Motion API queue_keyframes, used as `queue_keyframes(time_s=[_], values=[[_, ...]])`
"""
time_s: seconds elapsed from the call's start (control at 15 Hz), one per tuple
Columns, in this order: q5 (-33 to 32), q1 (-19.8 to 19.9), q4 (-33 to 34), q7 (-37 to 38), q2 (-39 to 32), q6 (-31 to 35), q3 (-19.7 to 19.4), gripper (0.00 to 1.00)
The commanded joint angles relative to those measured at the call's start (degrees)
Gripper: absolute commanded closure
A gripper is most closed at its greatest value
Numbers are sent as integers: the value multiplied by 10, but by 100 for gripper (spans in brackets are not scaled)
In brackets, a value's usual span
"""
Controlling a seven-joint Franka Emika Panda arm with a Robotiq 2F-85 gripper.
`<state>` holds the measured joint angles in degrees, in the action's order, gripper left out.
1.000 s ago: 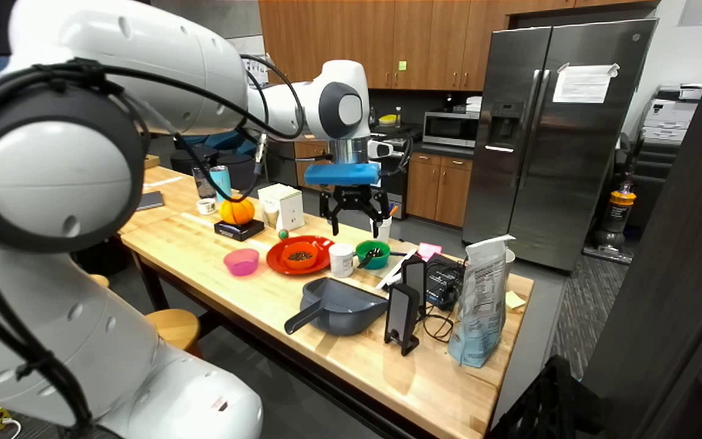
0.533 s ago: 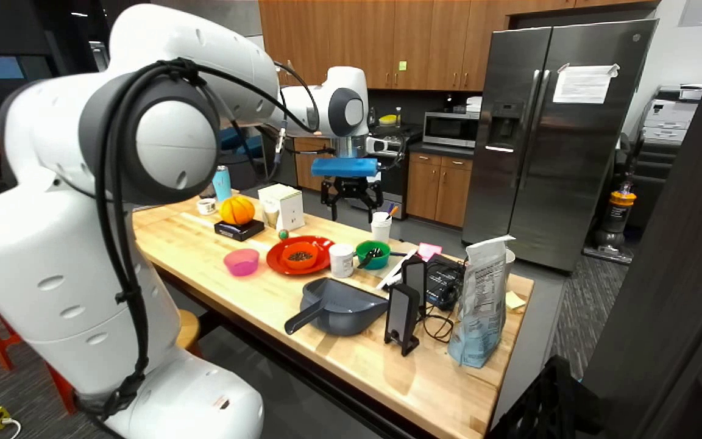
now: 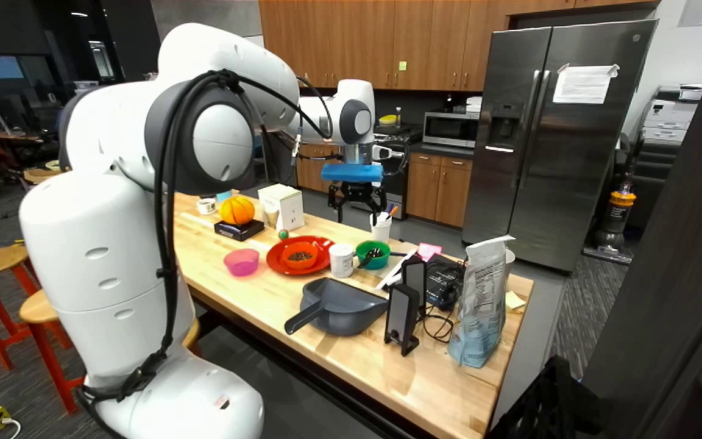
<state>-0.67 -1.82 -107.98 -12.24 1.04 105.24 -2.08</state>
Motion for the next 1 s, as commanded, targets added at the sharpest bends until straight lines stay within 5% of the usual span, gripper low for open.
queue_keyframes(time_s=[0.0, 0.93], values=[[18, 12, 2, -19, -10, 18, 3, 0], [43, 28, -5, -112, -57, 96, 5, 0]])
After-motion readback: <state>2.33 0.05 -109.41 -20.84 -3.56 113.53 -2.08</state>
